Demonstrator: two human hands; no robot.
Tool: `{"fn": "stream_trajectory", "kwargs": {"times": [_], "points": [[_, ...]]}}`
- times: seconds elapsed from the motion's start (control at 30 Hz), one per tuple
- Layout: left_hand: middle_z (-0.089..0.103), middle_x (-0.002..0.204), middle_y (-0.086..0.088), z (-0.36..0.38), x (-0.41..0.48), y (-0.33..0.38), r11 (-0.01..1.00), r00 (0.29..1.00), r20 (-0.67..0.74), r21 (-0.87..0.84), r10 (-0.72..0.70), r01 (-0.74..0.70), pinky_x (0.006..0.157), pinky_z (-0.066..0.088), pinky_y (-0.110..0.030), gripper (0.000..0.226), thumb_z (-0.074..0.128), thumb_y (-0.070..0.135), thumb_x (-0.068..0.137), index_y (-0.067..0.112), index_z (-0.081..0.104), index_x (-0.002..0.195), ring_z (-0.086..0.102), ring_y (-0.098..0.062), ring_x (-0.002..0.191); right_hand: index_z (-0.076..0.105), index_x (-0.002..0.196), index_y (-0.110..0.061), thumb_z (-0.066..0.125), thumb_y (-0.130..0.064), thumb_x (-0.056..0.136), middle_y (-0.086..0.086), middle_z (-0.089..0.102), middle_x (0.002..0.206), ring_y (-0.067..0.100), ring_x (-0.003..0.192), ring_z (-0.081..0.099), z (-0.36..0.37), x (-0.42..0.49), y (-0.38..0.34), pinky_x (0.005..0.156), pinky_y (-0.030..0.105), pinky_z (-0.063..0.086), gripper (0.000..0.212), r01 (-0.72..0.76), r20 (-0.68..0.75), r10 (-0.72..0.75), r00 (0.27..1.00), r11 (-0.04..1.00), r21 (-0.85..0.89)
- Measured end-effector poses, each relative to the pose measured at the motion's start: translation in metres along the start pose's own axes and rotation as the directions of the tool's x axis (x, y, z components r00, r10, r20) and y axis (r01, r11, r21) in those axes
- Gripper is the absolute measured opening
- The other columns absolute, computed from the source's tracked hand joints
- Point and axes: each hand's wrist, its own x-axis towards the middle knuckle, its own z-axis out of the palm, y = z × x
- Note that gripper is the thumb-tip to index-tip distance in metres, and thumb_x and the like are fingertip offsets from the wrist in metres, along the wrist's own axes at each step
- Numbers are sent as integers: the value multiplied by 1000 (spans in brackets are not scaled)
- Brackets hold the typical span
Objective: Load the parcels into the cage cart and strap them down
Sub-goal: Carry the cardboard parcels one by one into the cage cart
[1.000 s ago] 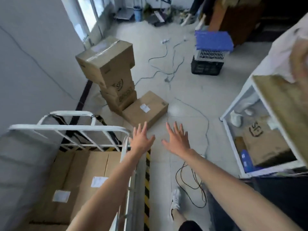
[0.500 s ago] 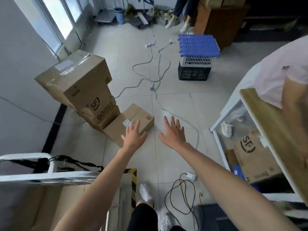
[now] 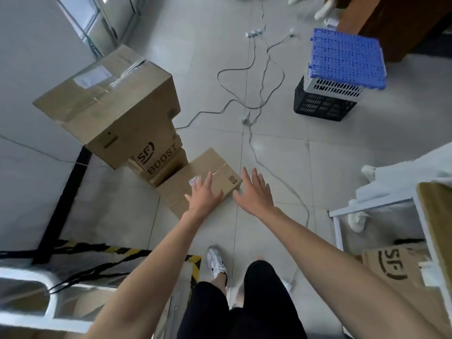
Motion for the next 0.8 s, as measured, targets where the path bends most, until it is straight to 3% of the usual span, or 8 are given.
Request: {"fn": "stream_trajectory", "kwargs": {"times": [0.2,0.37,0.53,0.8], "points": [[15,167,-5,-10,83,-17,988,990,5,-62,-142,142,114,10,-74,74,53,39,94,31,16,158,4,-30,154,-2,160,-29,44,-48,94,11,-3,169,33,155,2,-4,118,-9,121,55,11,83,39,112,-37,993,999,-21],[14,167,-9,11,160,-70,930,933,-1,-80,-361,359,115,11,-70,76,51,46,96,32,11,159,6,-31,154,-3,160,-29,44,-49,95,11,-1,169,33,155,5,28,236,-5,122,54,13,83,95,250,-73,965,993,-76],[12,168,-6,59,233,-147,836,847,27,-150,-531,528,117,13,-68,76,48,51,96,35,10,159,7,-29,155,0,161,-27,46,-50,94,14,6,168,34,153,11,96,347,20,121,53,20,85,150,350,-85,933,975,-165],[18,166,-7,175,332,-300,709,736,142,-202,-662,676,121,20,-54,79,54,46,97,32,10,160,14,-28,153,6,160,-23,53,-48,93,17,15,165,36,148,23,242,520,90,113,52,32,86,289,423,-124,897,890,-353]]}}
